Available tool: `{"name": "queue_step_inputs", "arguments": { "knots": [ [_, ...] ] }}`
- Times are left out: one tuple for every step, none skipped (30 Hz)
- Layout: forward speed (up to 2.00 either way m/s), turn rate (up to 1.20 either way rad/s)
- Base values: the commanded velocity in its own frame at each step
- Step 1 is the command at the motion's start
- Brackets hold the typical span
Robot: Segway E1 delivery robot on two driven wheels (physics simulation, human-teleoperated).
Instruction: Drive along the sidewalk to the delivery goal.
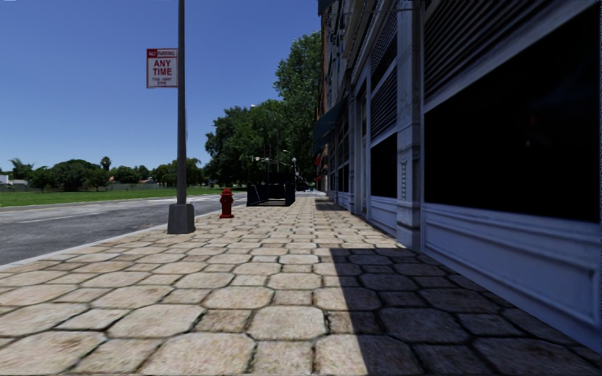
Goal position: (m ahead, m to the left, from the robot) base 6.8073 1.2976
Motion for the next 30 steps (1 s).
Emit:
{"name": "queue_step_inputs", "arguments": {
  "knots": [
    [2.00,0.27],
    [2.00,0.27],
    [2.00,0.27],
    [2.00,0.28],
    [2.00,0.30],
    [2.00,0.30],
    [2.00,0.32],
    [2.00,0.34],
    [2.00,0.34],
    [2.00,0.34],
    [2.00,0.34],
    [2.00,0.34],
    [2.00,0.34],
    [2.00,0.34],
    [2.00,0.34],
    [2.00,0.34],
    [2.00,0.34],
    [2.00,0.34],
    [2.00,0.34],
    [2.00,0.34],
    [2.00,0.34],
    [2.00,0.34],
    [2.00,0.34],
    [2.00,0.34],
    [2.00,0.34],
    [2.00,0.34],
    [2.00,0.34],
    [2.00,0.34],
    [2.00,0.34],
    [2.00,0.34]
  ]
}}
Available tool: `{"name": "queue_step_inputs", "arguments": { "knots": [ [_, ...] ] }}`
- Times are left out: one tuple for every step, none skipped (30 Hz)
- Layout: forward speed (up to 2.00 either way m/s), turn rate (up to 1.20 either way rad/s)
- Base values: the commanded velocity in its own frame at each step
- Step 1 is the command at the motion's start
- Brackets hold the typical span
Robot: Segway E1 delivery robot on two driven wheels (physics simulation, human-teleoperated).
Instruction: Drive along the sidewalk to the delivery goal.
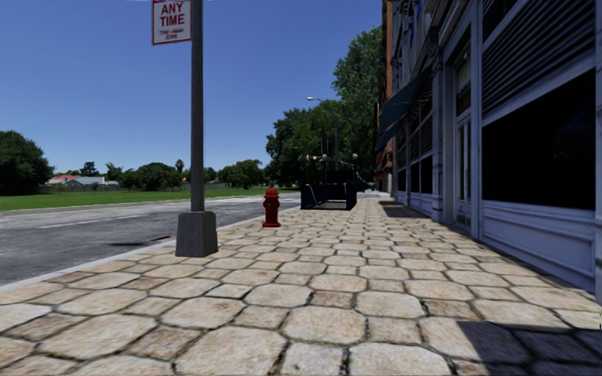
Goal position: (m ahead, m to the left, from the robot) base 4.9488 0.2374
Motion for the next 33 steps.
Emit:
{"name": "queue_step_inputs", "arguments": {
  "knots": [
    [2.00,0.34],
    [2.00,0.34],
    [2.00,0.34],
    [2.00,0.34],
    [2.00,0.34],
    [2.00,0.34],
    [2.00,0.34],
    [2.00,0.34],
    [2.00,0.34],
    [2.00,0.34],
    [2.00,0.34],
    [2.00,0.32],
    [2.00,0.00],
    [2.00,0.00],
    [2.00,0.00],
    [2.00,0.00],
    [2.00,0.00],
    [2.00,0.00],
    [2.00,0.00],
    [2.00,0.00],
    [2.00,0.00],
    [2.00,0.00],
    [2.00,0.00],
    [2.00,0.00],
    [2.00,0.00],
    [2.00,0.00],
    [2.00,0.00],
    [1.98,0.00],
    [1.92,-0.14],
    [1.88,-0.27],
    [1.88,-0.27],
    [1.81,-0.35],
    [1.78,-0.40]
  ]
}}
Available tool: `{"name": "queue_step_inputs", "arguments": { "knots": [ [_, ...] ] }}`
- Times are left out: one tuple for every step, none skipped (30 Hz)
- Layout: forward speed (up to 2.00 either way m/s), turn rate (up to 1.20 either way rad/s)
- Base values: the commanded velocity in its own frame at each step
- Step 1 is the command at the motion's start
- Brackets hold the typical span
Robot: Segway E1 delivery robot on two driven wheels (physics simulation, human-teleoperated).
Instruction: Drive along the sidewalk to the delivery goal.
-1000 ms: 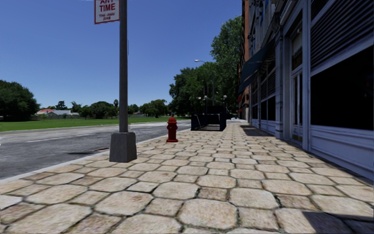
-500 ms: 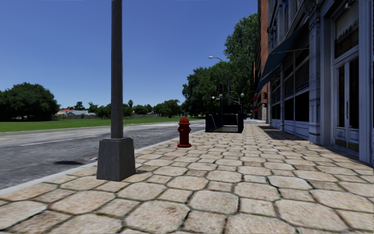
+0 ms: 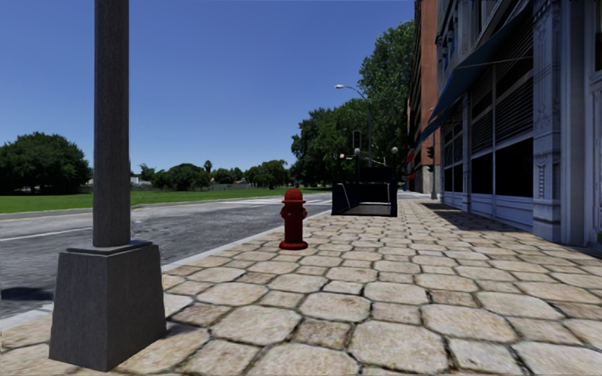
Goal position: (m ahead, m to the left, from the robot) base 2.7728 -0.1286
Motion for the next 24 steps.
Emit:
{"name": "queue_step_inputs", "arguments": {
  "knots": [
    [1.78,-0.40],
    [1.77,-0.44],
    [1.76,-0.45],
    [1.76,-0.46],
    [1.76,-0.46],
    [1.76,-0.47],
    [1.75,-0.51],
    [1.73,-0.55],
    [1.73,-0.55],
    [1.70,-0.57],
    [1.68,-0.57],
    [1.65,-0.57],
    [1.65,-0.57],
    [1.65,-0.57],
    [1.64,-0.57],
    [1.64,-0.57],
    [1.64,-0.57],
    [1.64,-0.47],
    [1.64,-0.40],
    [1.64,-0.40],
    [1.64,-0.39],
    [1.64,-0.38],
    [1.64,-0.38],
    [1.64,-0.38]
  ]
}}
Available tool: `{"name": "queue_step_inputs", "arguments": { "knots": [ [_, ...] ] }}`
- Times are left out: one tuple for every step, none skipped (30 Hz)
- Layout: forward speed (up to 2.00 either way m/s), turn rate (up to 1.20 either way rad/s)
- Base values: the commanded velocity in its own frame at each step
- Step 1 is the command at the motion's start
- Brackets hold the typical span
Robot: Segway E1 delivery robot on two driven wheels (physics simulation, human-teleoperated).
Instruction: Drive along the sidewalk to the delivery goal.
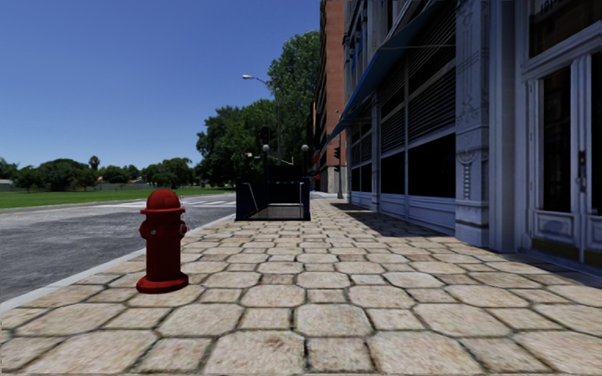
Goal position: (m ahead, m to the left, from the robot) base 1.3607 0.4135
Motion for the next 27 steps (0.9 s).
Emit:
{"name": "queue_step_inputs", "arguments": {
  "knots": [
    [1.64,-0.38],
    [1.64,-0.38],
    [1.64,-0.38],
    [1.64,-0.38],
    [1.64,-0.38],
    [1.64,-0.36],
    [1.64,-0.36],
    [1.64,-0.35],
    [1.64,-0.32],
    [1.64,-0.05],
    [1.64,-0.05],
    [1.64,0.00],
    [1.64,0.00],
    [1.64,0.00],
    [1.64,0.00],
    [1.64,0.00],
    [1.64,0.00],
    [1.64,0.00],
    [1.64,0.00],
    [1.63,0.00],
    [1.63,0.00],
    [1.61,0.00],
    [1.61,0.00],
    [1.52,0.00],
    [1.11,0.00],
    [0.15,0.00],
    [0.15,0.00]
  ]
}}
